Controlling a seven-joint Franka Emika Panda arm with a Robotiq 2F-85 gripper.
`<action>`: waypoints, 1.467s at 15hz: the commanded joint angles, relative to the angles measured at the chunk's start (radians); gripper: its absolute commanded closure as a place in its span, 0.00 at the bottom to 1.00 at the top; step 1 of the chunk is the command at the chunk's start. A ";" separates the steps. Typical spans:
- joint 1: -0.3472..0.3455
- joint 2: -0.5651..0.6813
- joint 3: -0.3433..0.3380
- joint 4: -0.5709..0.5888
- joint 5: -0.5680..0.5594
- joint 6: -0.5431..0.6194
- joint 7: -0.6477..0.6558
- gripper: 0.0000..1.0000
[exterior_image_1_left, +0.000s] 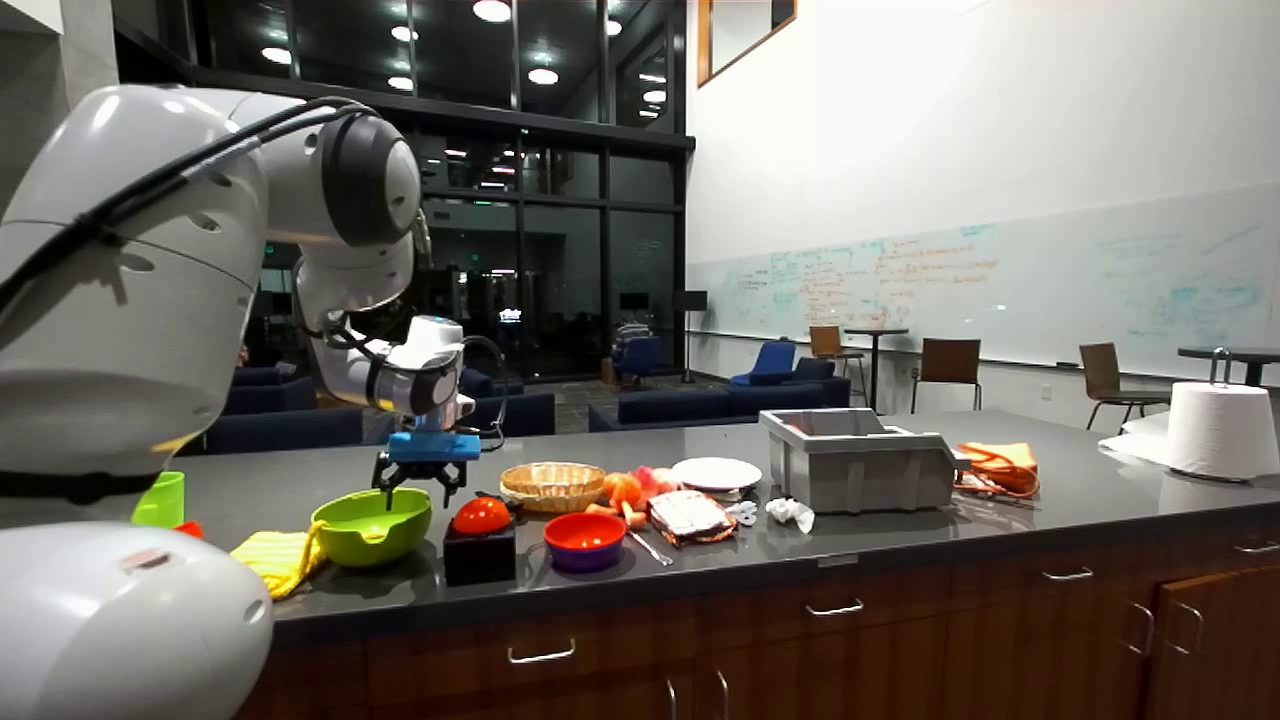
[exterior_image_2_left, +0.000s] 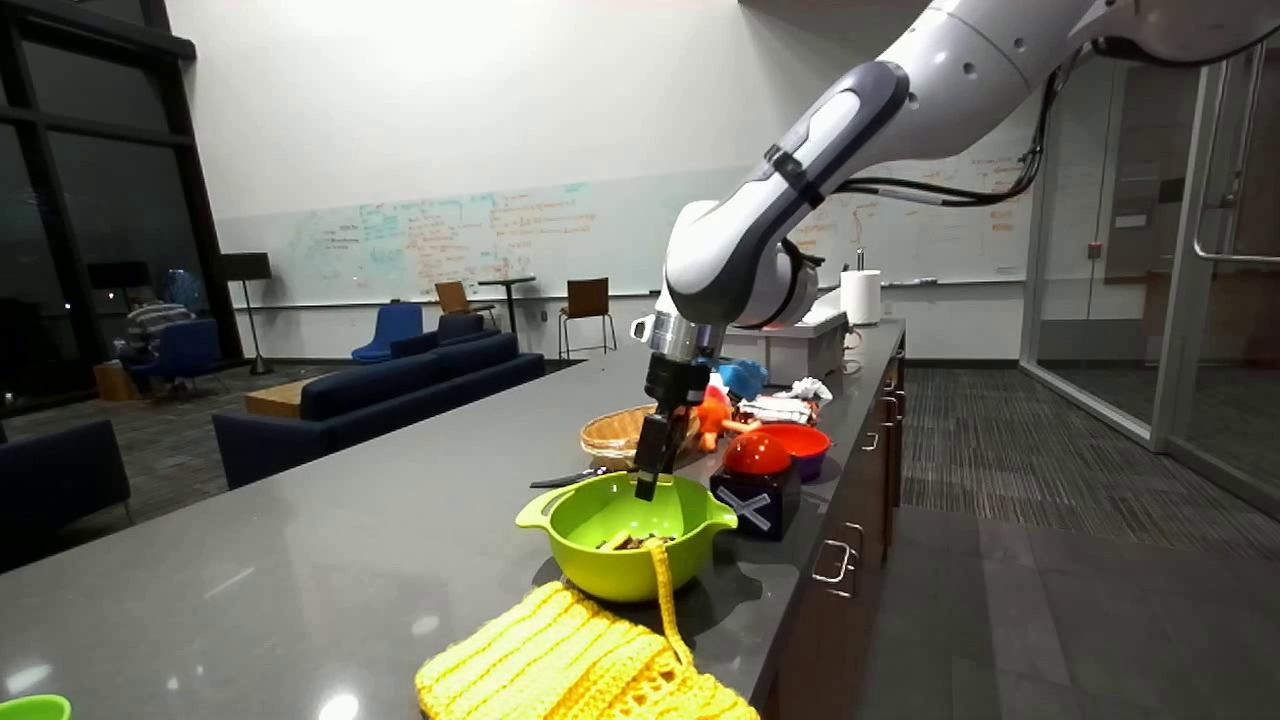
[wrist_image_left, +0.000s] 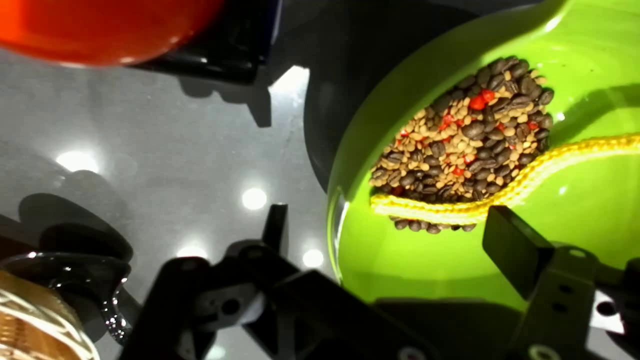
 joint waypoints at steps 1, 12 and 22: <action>-0.008 0.010 -0.002 0.006 -0.001 -0.018 -0.003 0.00; -0.010 0.020 -0.003 0.007 -0.008 -0.026 -0.002 0.92; -0.003 0.039 -0.008 0.036 -0.011 -0.038 0.017 0.98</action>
